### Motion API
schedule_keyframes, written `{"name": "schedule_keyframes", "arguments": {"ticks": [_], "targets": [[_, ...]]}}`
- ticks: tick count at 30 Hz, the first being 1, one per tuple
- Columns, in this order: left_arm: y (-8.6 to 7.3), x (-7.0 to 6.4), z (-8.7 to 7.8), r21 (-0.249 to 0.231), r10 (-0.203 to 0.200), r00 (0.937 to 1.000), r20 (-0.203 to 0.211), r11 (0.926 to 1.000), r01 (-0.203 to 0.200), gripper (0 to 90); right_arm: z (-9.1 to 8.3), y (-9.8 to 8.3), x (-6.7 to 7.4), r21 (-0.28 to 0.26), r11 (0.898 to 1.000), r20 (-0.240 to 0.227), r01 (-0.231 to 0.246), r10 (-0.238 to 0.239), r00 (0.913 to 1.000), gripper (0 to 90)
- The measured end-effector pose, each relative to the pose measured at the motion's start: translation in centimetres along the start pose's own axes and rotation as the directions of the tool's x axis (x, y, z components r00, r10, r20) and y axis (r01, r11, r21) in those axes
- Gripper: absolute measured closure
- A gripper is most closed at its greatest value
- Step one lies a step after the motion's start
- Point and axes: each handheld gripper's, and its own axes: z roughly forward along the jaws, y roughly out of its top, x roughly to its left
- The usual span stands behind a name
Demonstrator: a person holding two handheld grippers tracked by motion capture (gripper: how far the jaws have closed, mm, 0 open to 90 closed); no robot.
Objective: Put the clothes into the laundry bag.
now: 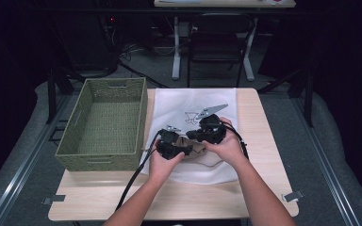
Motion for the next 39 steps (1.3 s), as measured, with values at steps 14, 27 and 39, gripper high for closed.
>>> {"name": "schedule_keyframes", "arguments": {"ticks": [14, 27, 39], "targets": [[-1.4, -0.1, -2.9, 0.004, 0.043, 0.9991, 0.005, 0.9991, -0.043, 35.4, 0.0, 0.0, 0.0, 0.0, 1.0, 0.003, 0.0, 0.0, 1.0, 89.9], [-1.4, 0.6, -2.9, -0.006, 0.046, 0.9983, -0.037, 0.9989, -0.047, 60.2, 0.1, -0.1, 0.1, 0.008, 1.0, 0.001, 0.001, -0.001, 1.0, 89.9], [-1.5, 0.9, -3.1, -0.021, 0.036, 0.9975, -0.06, 0.9991, -0.037, 73.1, 0.1, -0.1, 0.0, 0.006, 1.0, 0.001, 0.002, -0.002, 1.0, 89.9]]}}
